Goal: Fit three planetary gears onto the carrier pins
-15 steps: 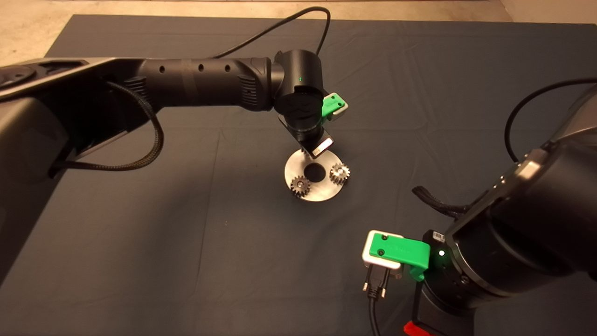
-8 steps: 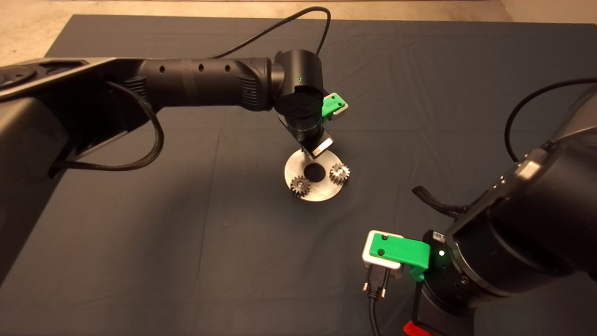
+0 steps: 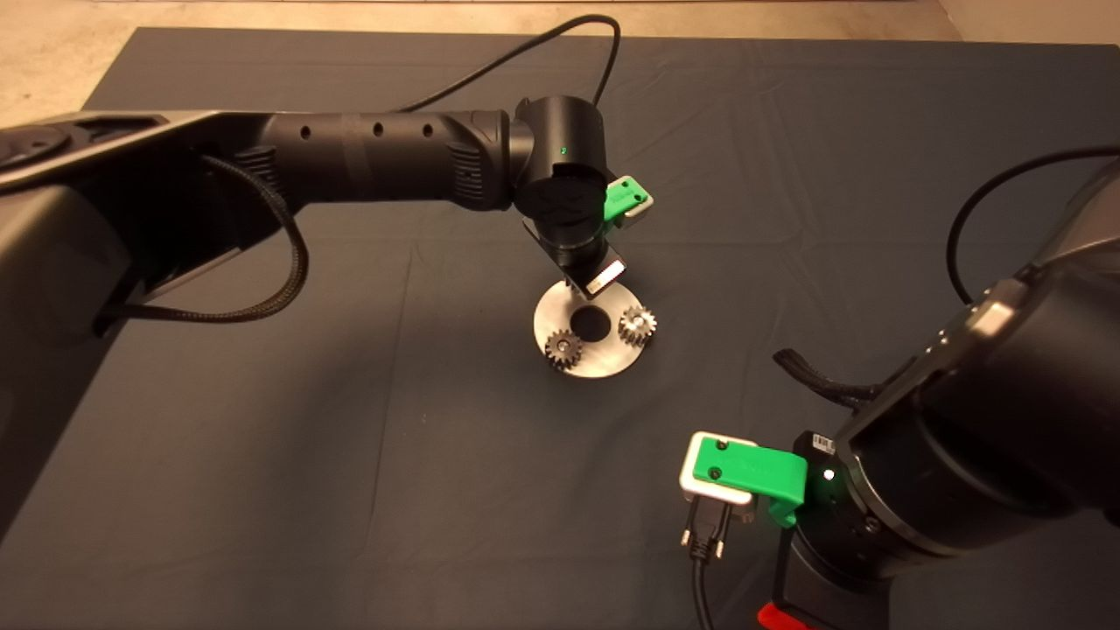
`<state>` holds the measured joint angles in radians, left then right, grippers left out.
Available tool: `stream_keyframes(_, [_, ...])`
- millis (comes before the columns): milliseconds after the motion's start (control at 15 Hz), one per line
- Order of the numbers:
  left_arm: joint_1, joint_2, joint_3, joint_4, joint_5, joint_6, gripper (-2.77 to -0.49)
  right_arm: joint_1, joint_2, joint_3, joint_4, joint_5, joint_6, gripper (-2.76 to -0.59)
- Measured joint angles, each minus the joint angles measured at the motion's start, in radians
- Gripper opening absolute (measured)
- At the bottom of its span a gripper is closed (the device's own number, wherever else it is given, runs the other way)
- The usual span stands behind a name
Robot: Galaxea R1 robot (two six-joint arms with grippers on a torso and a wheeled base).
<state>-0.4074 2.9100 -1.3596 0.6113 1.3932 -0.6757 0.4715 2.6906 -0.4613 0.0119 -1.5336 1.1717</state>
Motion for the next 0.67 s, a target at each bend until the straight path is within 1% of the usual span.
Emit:
stream_keyframes(133, [0.0,0.002,0.0,0.0,0.002,0.0,-2.62,0.0,0.0,0.0,0.0,0.0,0.0,-1.36])
stream_keyframes(533, [0.003,0.002,0.0,0.004,-0.001,0.0,-2.62,0.0,0.0,0.0,0.0,0.0,0.0,-1.36])
stream_keyframes(667, [0.003,0.007,0.0,0.006,0.003,0.0,-2.62,0.0,0.0,0.0,0.0,0.0,0.0,-1.36])
